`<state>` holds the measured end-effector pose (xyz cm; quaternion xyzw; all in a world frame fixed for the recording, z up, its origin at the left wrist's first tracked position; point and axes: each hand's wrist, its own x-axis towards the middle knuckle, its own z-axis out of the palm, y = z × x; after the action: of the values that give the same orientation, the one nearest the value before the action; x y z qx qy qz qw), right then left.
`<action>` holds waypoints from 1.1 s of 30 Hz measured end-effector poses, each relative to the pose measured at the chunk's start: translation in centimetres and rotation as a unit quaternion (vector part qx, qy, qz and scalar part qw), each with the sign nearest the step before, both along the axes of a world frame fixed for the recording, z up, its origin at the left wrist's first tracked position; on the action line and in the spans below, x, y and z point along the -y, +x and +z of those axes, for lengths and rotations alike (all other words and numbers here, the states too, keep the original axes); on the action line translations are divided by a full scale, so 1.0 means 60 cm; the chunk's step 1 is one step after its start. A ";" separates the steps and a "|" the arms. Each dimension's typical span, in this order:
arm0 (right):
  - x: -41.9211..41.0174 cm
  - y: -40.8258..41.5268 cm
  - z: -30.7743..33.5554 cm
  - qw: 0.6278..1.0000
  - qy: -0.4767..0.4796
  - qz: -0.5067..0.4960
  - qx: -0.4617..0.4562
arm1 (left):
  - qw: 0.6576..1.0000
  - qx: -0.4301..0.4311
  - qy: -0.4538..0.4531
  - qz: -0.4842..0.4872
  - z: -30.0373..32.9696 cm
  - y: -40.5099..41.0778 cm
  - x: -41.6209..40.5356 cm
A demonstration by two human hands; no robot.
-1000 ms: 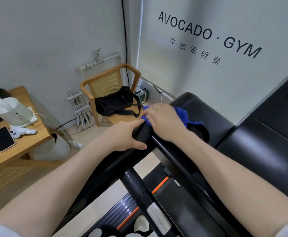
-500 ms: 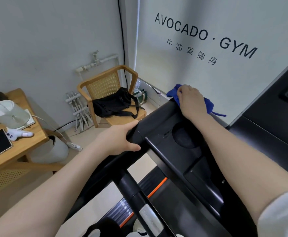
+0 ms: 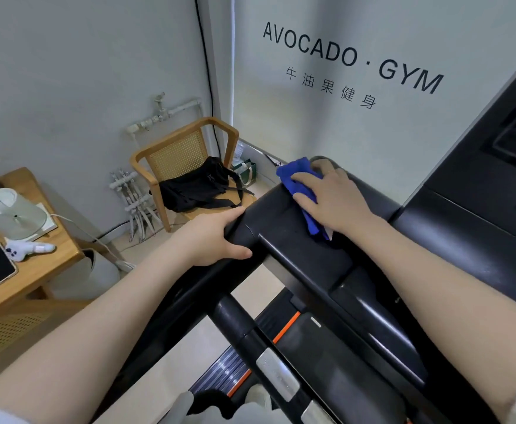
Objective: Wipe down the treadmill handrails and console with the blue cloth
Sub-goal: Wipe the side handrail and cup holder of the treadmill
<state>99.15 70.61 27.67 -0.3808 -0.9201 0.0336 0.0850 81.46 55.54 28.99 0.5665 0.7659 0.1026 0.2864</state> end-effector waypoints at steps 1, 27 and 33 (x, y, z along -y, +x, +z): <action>0.001 -0.009 0.000 1.000 -0.016 -0.023 -0.010 | 1.000 0.001 -0.003 0.001 -0.001 0.000 0.001; 0.077 0.084 0.017 0.997 -0.043 0.052 0.035 | 0.999 0.033 0.026 -0.004 -0.011 0.000 0.013; 0.047 0.074 0.033 0.971 0.034 0.107 0.213 | 1.000 0.024 0.010 -0.001 -0.006 0.001 0.005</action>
<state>103.59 67.78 29.66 -0.2750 -0.9532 -0.0709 -0.1039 81.54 55.22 28.62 0.5676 0.7569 0.1236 0.2994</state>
